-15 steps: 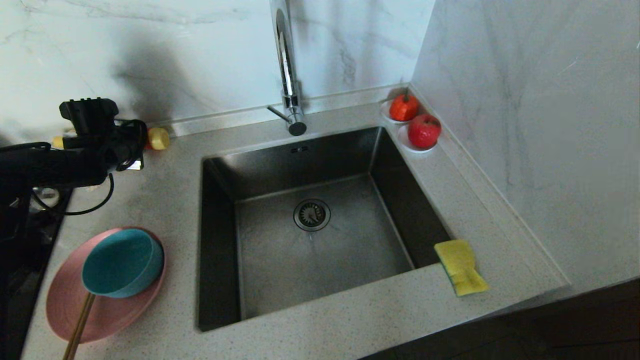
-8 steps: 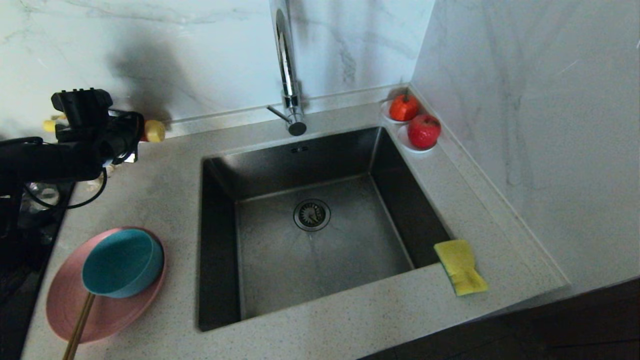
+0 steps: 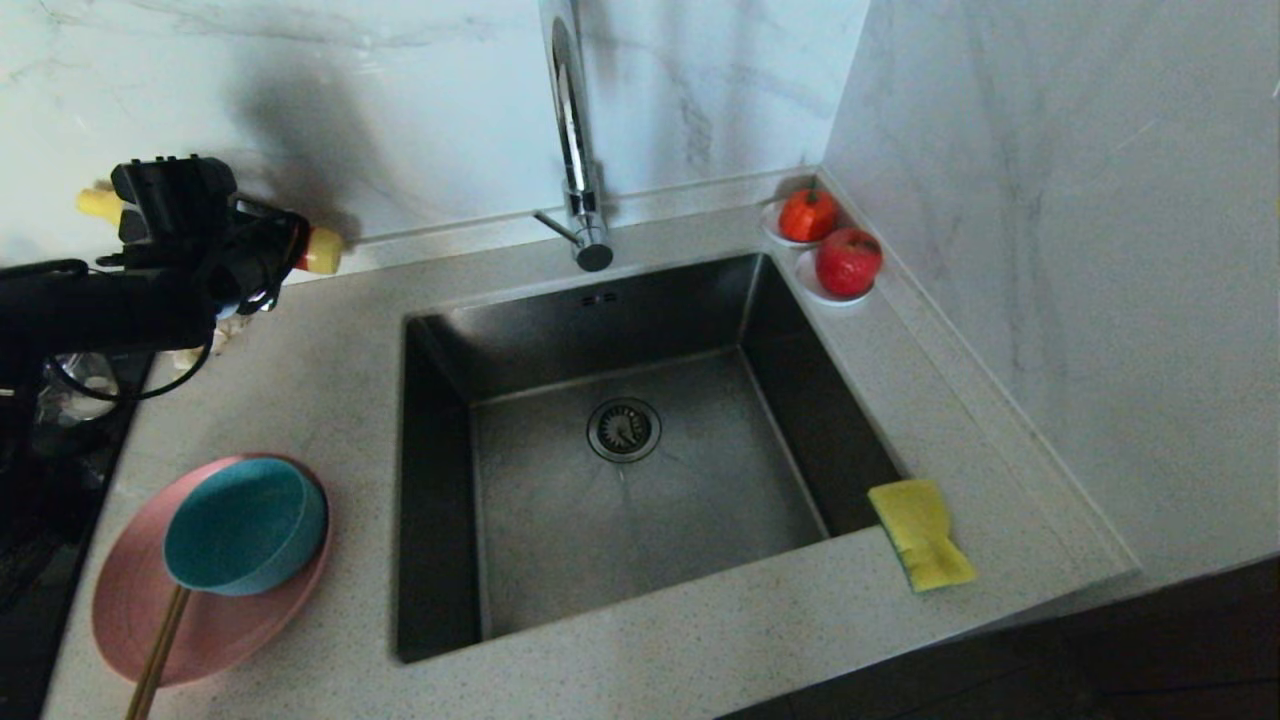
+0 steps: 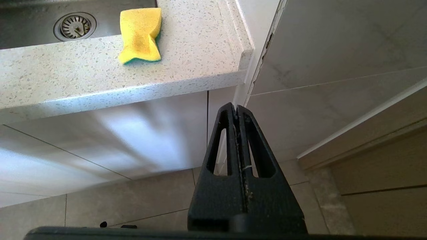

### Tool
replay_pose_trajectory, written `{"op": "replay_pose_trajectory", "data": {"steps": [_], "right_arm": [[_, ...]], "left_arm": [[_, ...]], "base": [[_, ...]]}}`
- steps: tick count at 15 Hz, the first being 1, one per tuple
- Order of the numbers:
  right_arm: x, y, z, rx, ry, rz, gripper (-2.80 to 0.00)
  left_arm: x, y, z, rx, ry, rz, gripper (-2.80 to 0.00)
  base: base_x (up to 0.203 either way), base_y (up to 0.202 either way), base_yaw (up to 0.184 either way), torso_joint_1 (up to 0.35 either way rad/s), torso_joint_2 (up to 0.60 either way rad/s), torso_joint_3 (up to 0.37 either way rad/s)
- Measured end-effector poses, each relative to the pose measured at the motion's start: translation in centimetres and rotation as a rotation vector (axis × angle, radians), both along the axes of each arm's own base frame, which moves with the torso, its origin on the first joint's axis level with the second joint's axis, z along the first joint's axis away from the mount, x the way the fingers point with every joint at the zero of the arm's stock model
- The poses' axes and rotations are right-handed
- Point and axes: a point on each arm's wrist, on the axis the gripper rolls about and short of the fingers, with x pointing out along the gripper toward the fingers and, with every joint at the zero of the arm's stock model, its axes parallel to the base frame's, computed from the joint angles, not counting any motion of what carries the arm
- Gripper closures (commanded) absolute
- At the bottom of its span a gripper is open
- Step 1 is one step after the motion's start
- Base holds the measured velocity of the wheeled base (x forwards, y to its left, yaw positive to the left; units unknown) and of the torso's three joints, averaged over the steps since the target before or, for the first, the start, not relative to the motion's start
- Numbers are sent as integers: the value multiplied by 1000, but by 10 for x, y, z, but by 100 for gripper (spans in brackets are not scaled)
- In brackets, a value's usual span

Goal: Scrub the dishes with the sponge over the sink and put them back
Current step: Place the dish soap on the table

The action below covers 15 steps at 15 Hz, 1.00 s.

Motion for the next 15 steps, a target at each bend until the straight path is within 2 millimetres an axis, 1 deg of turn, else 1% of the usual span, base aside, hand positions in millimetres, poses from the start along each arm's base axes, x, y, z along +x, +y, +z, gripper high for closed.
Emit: {"op": "replay_pose_trajectory", "data": {"steps": [4, 6, 11, 15], "right_arm": [[0, 0, 0, 0, 0, 0, 0], [0, 0, 0, 0, 0, 0, 0], [0, 0, 0, 0, 1, 0, 0], [0, 0, 0, 0, 0, 0, 0]], "left_arm": [[-5, -2, 8, 178, 38, 25, 0], [-6, -1, 12, 287, 25, 60, 0], [-6, 1, 8, 498, 73, 89, 0], [-6, 7, -7, 649, 115, 121, 0]], "base": [[0, 0, 0, 0, 0, 0], [0, 0, 0, 0, 0, 0], [0, 0, 0, 0, 0, 0], [0, 0, 0, 0, 0, 0]]}}
